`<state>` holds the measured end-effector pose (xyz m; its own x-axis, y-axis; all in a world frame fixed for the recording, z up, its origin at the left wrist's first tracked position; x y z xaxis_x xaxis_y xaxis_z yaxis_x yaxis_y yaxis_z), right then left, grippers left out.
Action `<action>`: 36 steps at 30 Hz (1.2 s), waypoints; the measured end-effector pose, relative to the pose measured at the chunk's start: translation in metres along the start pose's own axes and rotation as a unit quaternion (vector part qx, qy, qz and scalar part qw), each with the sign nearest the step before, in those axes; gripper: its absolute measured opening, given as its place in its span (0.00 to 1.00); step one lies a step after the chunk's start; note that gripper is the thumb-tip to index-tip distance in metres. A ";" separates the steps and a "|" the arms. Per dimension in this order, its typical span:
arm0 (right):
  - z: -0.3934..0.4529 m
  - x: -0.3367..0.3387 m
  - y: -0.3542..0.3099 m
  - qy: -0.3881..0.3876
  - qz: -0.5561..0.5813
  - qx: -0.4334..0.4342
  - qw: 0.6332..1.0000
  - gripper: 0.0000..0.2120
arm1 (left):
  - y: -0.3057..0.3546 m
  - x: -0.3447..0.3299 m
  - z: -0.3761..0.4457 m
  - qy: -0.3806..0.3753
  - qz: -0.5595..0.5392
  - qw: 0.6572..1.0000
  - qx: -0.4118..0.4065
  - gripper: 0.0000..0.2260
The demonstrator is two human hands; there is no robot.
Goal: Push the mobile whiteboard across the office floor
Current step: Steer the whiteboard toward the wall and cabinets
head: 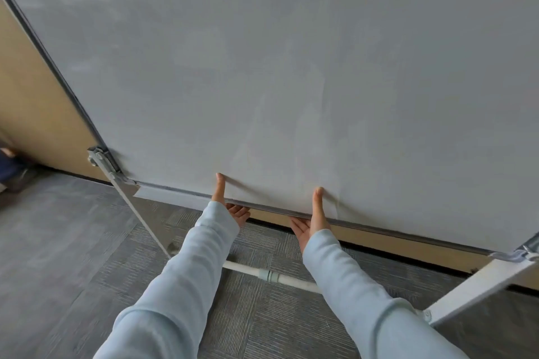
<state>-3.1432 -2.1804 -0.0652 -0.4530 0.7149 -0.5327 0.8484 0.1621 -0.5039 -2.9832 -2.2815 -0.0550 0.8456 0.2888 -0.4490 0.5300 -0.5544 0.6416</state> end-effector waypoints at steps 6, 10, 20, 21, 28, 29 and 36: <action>0.034 -0.065 0.017 -0.015 -0.046 -0.027 0.998 0.59 | 0.056 0.016 0.045 0.025 -0.023 0.999 -0.031 0.51; 0.056 -0.105 0.032 -0.035 -0.073 -0.036 0.996 0.60 | 0.089 0.030 0.073 0.046 -0.027 0.997 -0.049 0.51; 0.099 -0.179 0.061 -0.062 -0.100 -0.050 0.992 0.48 | 0.150 0.058 0.129 0.073 -0.053 0.994 -0.068 0.54; 0.104 -0.187 0.064 -0.063 -0.100 -0.052 0.992 0.48 | 0.156 0.061 0.134 0.075 -0.053 0.994 -0.066 0.55; 0.136 -0.259 0.099 -0.048 -0.097 -0.055 0.993 0.52 | 0.221 0.090 0.179 0.077 -0.057 0.992 -0.085 0.44; 0.139 -0.271 0.105 -0.046 -0.095 -0.056 0.993 0.54 | 0.231 0.097 0.186 0.077 -0.055 0.992 -0.086 0.42; 0.160 -0.346 0.150 -0.050 -0.099 -0.041 0.993 0.56 | 0.298 0.142 0.231 0.076 -0.034 0.993 -0.088 0.38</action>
<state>-2.9029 -2.5120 -0.0655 -0.6347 0.5924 -0.4961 0.7575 0.3503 -0.5509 -2.7197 -2.5863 -0.0714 0.8002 0.4428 -0.4045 0.5777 -0.3879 0.7182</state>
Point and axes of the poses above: each hand's wrist, its own z-axis towards the middle knuckle, its own x-axis out of the back of the hand, y = z × x, the point moved 5 cm from there along z, towards the middle knuckle, and after that the axes turned 8 degrees about -x, right-handed, at the moved point
